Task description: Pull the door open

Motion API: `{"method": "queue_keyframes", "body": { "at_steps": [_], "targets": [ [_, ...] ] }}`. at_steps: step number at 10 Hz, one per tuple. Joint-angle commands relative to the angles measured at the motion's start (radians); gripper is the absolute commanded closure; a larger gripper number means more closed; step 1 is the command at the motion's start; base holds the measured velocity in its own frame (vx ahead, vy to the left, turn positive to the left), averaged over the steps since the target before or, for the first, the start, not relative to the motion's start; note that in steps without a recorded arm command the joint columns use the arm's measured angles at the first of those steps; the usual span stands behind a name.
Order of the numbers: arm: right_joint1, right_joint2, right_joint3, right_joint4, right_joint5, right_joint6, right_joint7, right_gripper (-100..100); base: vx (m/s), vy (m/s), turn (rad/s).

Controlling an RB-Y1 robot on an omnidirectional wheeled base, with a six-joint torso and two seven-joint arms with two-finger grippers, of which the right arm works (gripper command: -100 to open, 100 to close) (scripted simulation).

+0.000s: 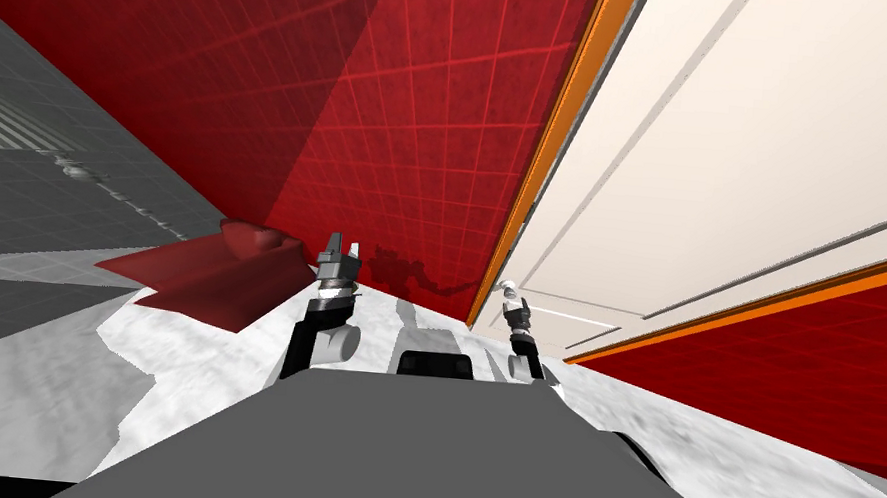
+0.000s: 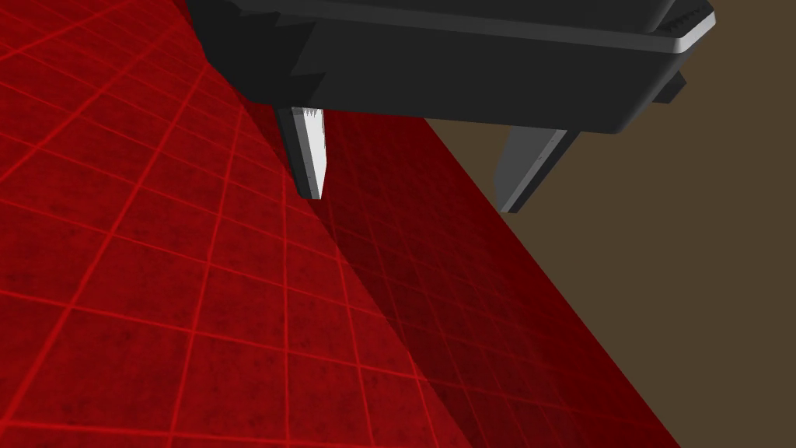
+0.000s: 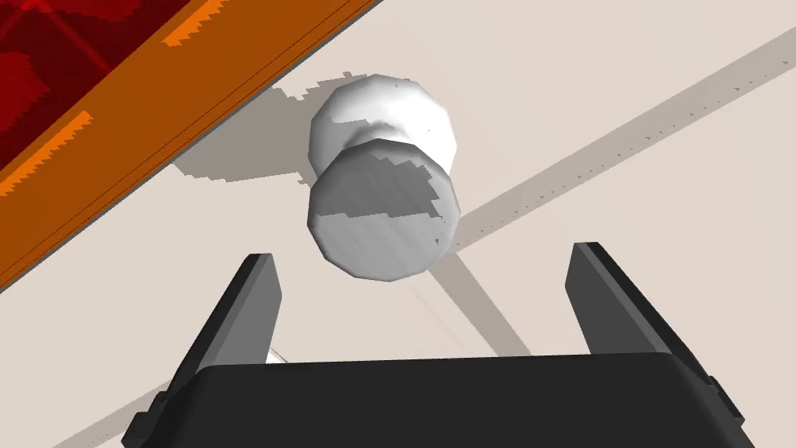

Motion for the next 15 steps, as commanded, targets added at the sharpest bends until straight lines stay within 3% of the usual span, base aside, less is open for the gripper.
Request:
{"method": "queue_keyframes", "body": {
  "at_steps": [1, 15],
  "targets": [
    [-0.001, 0.002, 0.004, -0.005, -0.008, 0.006, -0.028, -100, -0.041, -0.006, 0.008],
    [-0.043, 0.033, 0.078, -0.006, -0.153, 0.042, -0.391, -100, -0.051, -0.013, 0.014]
  ]
}}
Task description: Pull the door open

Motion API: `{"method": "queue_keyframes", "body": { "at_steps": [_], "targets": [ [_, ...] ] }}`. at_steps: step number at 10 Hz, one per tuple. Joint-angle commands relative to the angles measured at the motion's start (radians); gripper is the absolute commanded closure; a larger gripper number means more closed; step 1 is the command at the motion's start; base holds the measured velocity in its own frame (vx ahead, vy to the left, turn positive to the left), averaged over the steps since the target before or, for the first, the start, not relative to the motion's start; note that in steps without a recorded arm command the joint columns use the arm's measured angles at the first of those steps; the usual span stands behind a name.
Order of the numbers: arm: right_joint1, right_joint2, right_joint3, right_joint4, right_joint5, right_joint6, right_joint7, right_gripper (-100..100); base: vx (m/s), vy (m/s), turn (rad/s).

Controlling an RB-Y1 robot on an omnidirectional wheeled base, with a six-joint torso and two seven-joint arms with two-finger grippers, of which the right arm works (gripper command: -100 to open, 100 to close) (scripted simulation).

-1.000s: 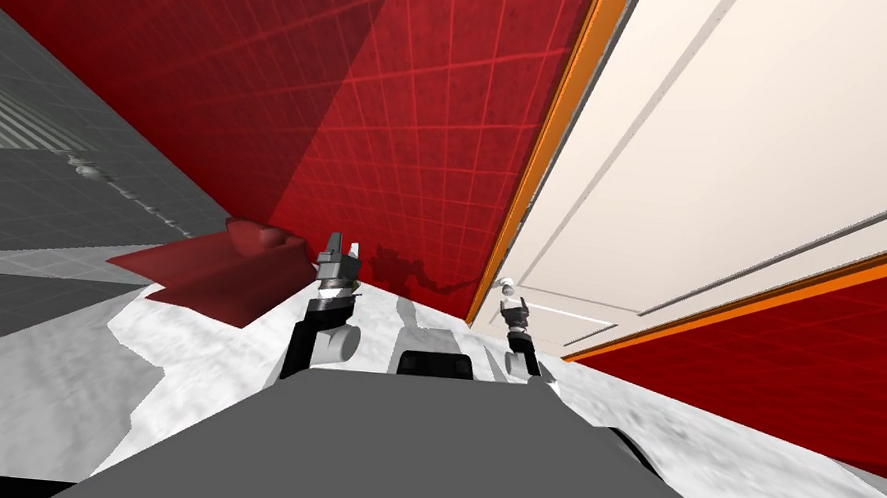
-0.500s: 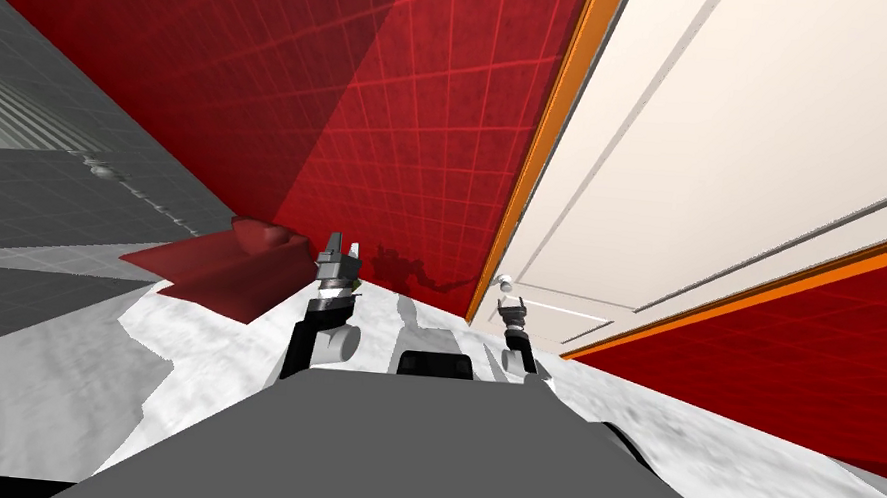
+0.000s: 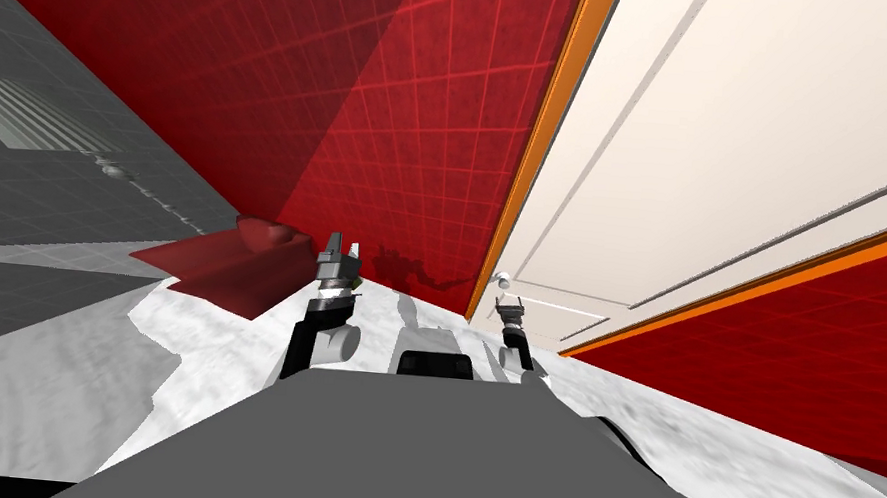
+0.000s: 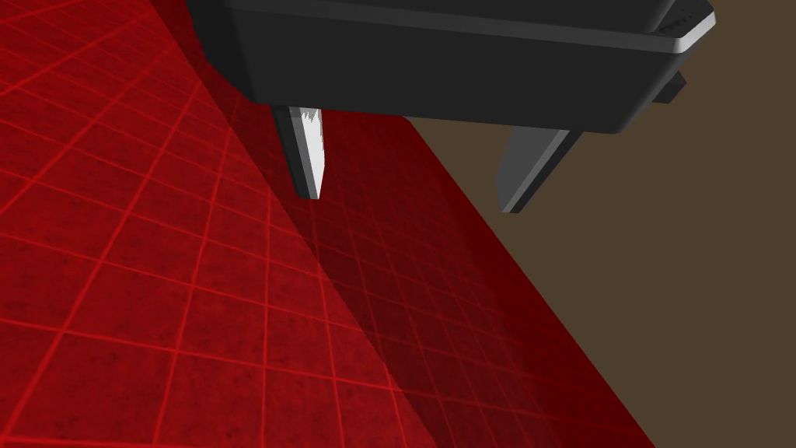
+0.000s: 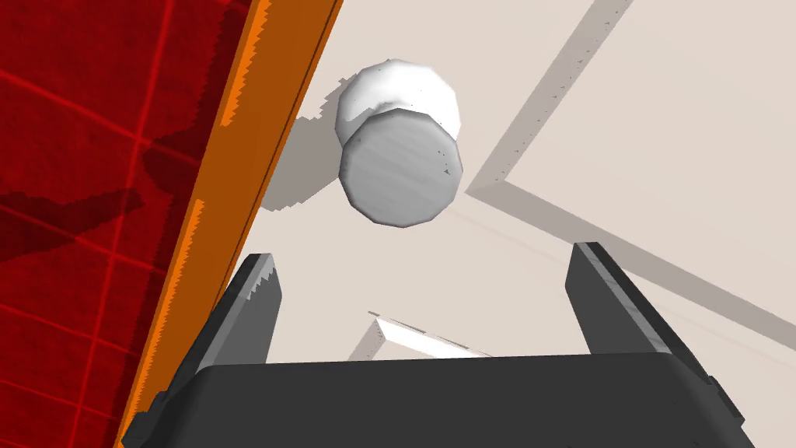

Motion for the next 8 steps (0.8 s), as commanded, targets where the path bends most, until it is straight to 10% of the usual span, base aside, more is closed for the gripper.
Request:
{"method": "queue_keyframes", "body": {
  "at_steps": [1, 8],
  "targets": [
    [-0.006, 0.006, 0.011, -0.002, -0.023, 0.007, -0.05, -100, -0.062, -0.011, 0.021],
    [-0.021, 0.017, 0.039, -0.003, -0.075, 0.02, -0.219, -100, -0.042, -0.012, 0.01]
  ]
}}
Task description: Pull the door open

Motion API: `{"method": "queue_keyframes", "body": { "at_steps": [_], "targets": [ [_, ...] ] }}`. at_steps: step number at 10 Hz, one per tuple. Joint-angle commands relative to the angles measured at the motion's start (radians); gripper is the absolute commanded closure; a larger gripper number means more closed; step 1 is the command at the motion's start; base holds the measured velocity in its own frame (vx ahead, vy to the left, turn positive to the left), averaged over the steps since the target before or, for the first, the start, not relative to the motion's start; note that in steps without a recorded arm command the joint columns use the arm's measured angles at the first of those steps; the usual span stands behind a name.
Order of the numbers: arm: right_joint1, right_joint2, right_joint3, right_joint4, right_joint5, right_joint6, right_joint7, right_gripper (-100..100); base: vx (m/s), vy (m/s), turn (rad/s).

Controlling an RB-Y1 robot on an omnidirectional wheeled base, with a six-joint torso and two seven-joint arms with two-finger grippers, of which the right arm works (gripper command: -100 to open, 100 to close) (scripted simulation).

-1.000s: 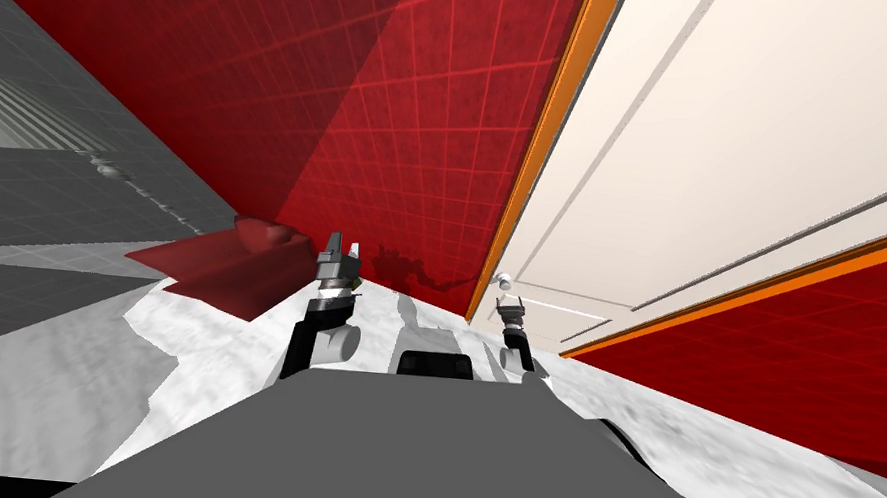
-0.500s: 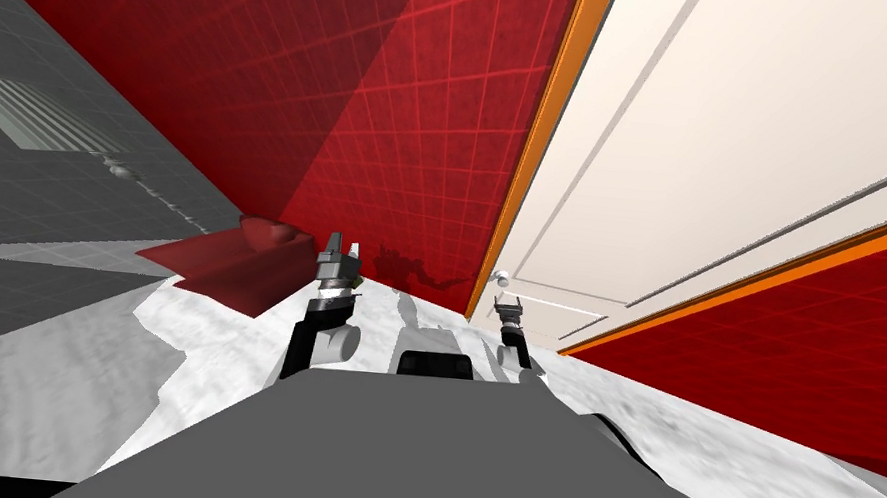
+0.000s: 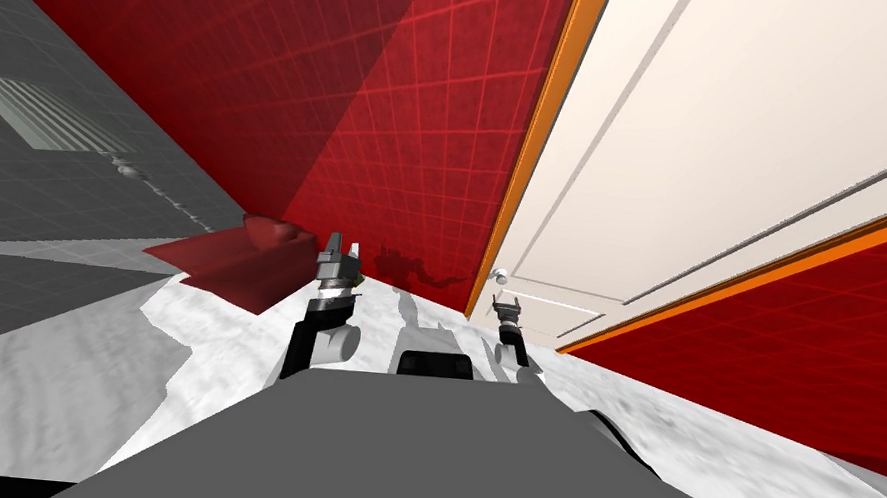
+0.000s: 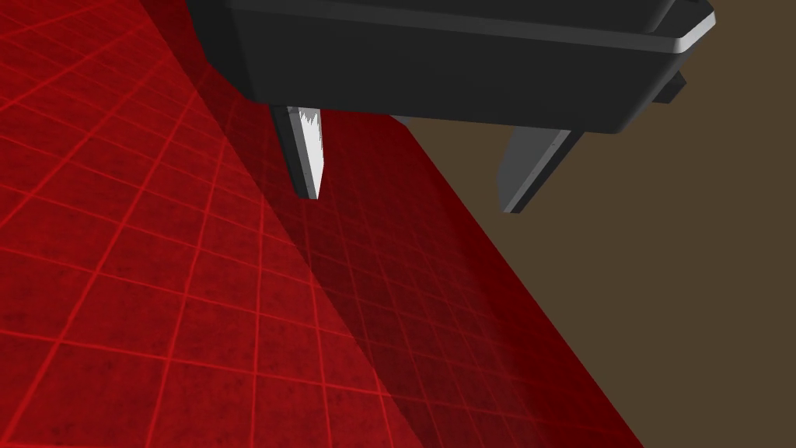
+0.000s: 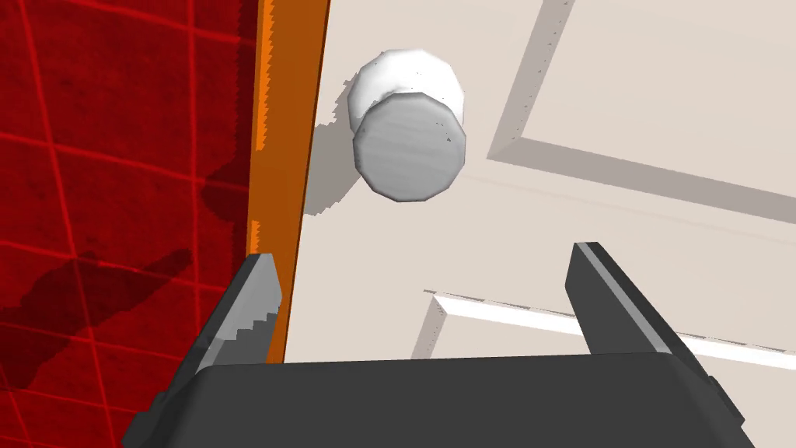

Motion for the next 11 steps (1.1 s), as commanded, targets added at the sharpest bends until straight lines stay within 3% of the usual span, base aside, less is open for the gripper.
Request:
{"method": "queue_keyframes", "body": {
  "at_steps": [1, 8, 9, 10, 11],
  "targets": [
    [-0.005, 0.004, 0.009, -0.002, -0.018, 0.006, -0.05, -100, -0.054, -0.014, 0.013],
    [-0.018, 0.014, 0.032, -0.002, -0.064, 0.017, -0.204, -100, -0.037, -0.012, 0.008],
    [-0.017, 0.013, 0.03, -0.003, -0.059, 0.016, -0.188, -100, -0.014, -0.006, 0.002],
    [-0.007, -0.007, 0.025, 0.004, -0.065, 0.009, -0.212, -100, 0.108, 0.014, 0.129],
    [-0.005, -0.013, 0.023, 0.006, -0.067, 0.007, -0.218, -100, 0.198, 0.0, 0.097]
  ]
}}
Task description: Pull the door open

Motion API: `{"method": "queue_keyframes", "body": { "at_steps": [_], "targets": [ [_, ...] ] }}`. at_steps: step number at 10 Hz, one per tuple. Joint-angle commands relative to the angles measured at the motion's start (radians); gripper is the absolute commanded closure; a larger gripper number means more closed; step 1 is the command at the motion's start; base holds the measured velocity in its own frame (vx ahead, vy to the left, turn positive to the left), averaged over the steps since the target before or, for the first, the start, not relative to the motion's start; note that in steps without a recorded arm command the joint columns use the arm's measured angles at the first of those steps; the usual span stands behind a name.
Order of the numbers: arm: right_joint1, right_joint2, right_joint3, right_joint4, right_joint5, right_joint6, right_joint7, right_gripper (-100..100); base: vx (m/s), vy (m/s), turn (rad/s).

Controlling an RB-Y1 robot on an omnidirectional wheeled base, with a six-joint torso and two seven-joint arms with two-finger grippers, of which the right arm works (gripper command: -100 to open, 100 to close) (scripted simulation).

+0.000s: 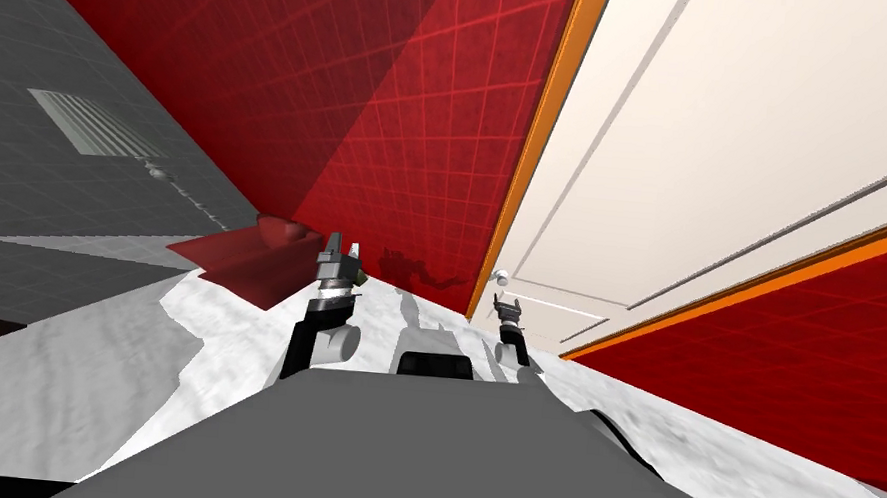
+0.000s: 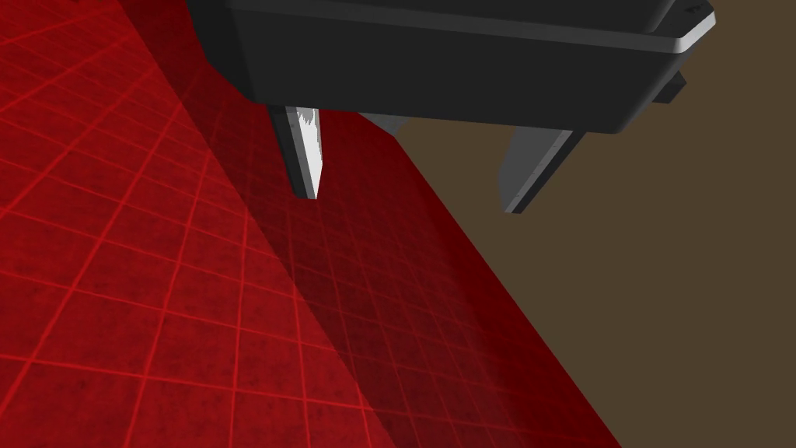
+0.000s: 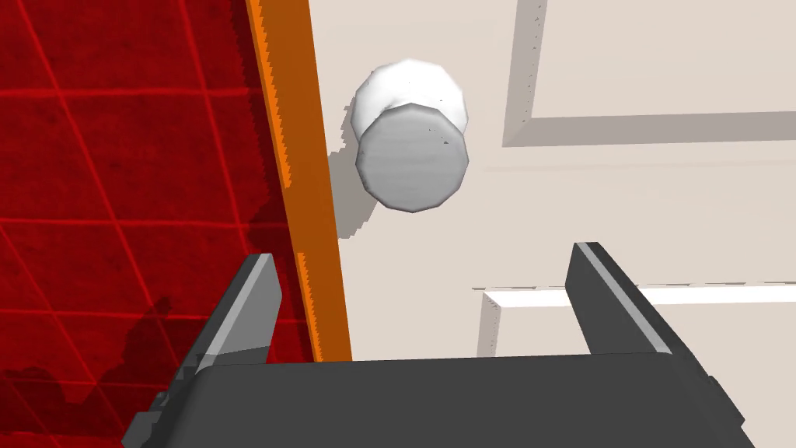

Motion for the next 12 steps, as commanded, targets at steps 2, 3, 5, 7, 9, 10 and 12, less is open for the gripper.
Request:
{"method": "queue_keyframes", "body": {
  "at_steps": [2, 3, 5, 7, 9, 10, 12],
  "targets": [
    [0.007, -0.03, -0.009, 0.027, -0.008, -0.021, -0.036, -100, 0.198, -0.007, 0.111],
    [0.007, -0.03, -0.009, 0.027, -0.008, -0.021, -0.036, -100, 0.125, 0.003, 0.044],
    [0.02, -0.058, -0.018, 0.036, -0.015, -0.032, -0.064, -100, 0.088, 0.012, 0.097],
    [0.028, -0.076, -0.024, 0.043, -0.02, -0.039, -0.082, -100, 0.159, 0.008, 0.069],
    [0.032, -0.073, -0.024, 0.032, -0.02, -0.031, -0.074, -100, 0.098, -0.007, 0.026],
    [0.032, -0.073, -0.024, 0.032, -0.02, -0.031, -0.074, 100, -0.002, -0.005, -0.032],
    [0.032, -0.073, -0.024, 0.032, -0.02, -0.031, -0.074, 100, -0.016, -0.005, 0.007]
  ]
}}
